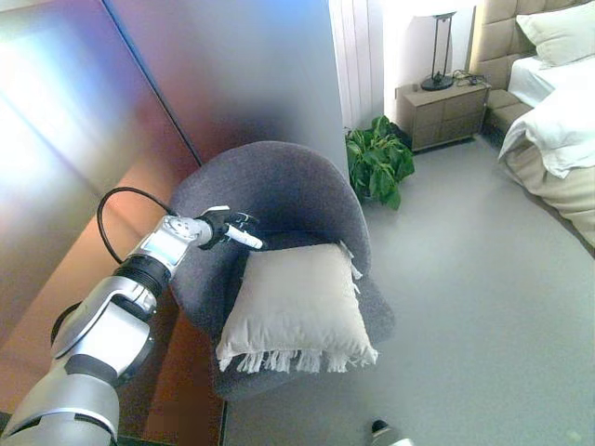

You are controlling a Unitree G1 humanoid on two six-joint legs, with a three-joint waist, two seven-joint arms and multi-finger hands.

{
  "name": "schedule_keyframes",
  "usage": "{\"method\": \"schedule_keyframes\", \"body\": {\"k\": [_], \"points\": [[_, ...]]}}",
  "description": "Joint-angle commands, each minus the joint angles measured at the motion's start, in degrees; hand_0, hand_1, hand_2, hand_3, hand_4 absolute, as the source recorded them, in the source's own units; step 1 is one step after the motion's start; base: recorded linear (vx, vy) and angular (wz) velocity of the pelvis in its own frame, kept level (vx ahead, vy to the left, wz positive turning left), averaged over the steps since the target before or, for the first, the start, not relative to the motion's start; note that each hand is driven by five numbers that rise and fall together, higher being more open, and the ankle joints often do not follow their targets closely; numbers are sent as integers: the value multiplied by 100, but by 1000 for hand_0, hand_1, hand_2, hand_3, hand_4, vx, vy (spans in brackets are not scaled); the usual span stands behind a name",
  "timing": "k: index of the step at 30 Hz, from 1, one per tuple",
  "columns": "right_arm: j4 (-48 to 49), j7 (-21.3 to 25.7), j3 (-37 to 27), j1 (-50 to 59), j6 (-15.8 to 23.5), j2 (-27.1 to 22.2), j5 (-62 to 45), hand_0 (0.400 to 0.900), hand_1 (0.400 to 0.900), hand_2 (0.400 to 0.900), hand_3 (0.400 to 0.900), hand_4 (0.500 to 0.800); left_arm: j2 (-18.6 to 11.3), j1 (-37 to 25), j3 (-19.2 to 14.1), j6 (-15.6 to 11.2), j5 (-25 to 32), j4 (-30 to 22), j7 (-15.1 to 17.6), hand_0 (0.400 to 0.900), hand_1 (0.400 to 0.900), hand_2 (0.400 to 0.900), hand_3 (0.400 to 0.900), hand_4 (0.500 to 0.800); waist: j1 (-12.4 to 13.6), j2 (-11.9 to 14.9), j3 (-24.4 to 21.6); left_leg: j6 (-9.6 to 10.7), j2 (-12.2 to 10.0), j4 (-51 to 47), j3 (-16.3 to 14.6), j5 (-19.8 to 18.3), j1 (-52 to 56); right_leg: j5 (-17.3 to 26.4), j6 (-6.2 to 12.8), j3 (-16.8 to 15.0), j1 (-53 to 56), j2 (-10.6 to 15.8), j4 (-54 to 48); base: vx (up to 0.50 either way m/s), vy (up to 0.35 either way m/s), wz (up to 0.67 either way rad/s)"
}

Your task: Pick up the pillow and put it on the sofa.

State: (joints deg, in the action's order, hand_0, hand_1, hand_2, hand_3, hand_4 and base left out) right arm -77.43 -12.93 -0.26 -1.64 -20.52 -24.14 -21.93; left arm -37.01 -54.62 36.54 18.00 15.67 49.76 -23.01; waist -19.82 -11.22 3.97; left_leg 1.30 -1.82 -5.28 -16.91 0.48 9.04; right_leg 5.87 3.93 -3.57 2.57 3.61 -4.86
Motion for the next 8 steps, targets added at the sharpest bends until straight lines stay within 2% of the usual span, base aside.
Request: {"method": "schedule_keyframes", "body": {"k": [1,5,8], "points": [[-300,-56,203,-88,-24,161,-117,900,900,900,900,800,-560,-814,-523,-308,162,332,141,900,900,900,900,800,231,227,-490,63,234,311,30,-428,43,-312,460,281,33,-201,53,-69,3,2],[-269,-25,284,-20,21,239,-140,900,900,900,900,800,-567,-637,-588,-528,288,233,-86,900,900,900,900,800,348,337,-509,68,192,283,101,-402,35,-309,433,369,45,-218,47,-68,-3,2],[-223,-27,342,11,72,268,-112,900,900,900,900,800,-468,-411,-690,-575,378,92,-176,900,900,900,900,800,432,413,-505,53,175,243,187,-379,34,-331,396,424,74,-240,53,-60,19,1]]}}
